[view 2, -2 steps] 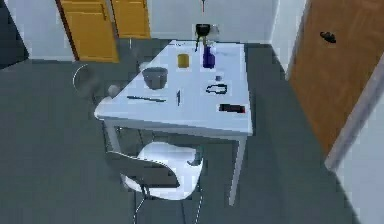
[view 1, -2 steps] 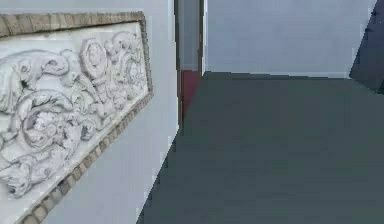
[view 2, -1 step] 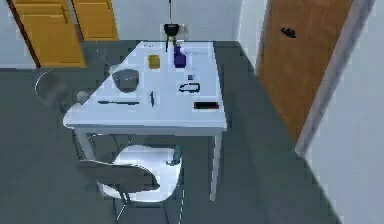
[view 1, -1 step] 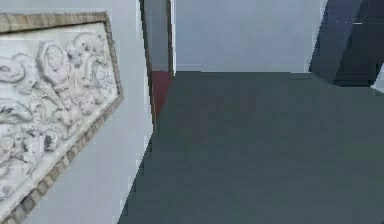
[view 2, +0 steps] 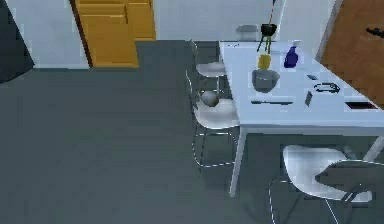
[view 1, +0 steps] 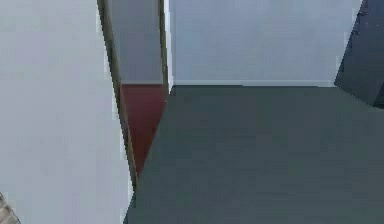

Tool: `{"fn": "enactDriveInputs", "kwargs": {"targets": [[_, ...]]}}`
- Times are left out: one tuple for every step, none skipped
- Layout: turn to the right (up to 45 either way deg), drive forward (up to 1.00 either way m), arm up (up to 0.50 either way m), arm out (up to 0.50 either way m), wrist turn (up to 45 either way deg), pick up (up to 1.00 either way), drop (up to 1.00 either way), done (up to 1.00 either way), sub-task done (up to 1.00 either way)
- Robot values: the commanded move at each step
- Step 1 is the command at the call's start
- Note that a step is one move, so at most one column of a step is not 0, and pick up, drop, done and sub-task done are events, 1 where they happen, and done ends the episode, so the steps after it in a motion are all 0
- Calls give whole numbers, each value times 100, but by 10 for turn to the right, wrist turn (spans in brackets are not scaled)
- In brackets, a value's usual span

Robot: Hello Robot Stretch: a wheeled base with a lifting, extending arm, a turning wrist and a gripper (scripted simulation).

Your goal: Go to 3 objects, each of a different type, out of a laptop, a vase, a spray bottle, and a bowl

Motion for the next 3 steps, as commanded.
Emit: {"fn": "enactDriveInputs", "kwargs": {"targets": [[0,100,0,0,0,0,0,0,0],[60,0,0,0,0,0,0,0,0],[0,50,0,0,0,0,0,0,0]]}}
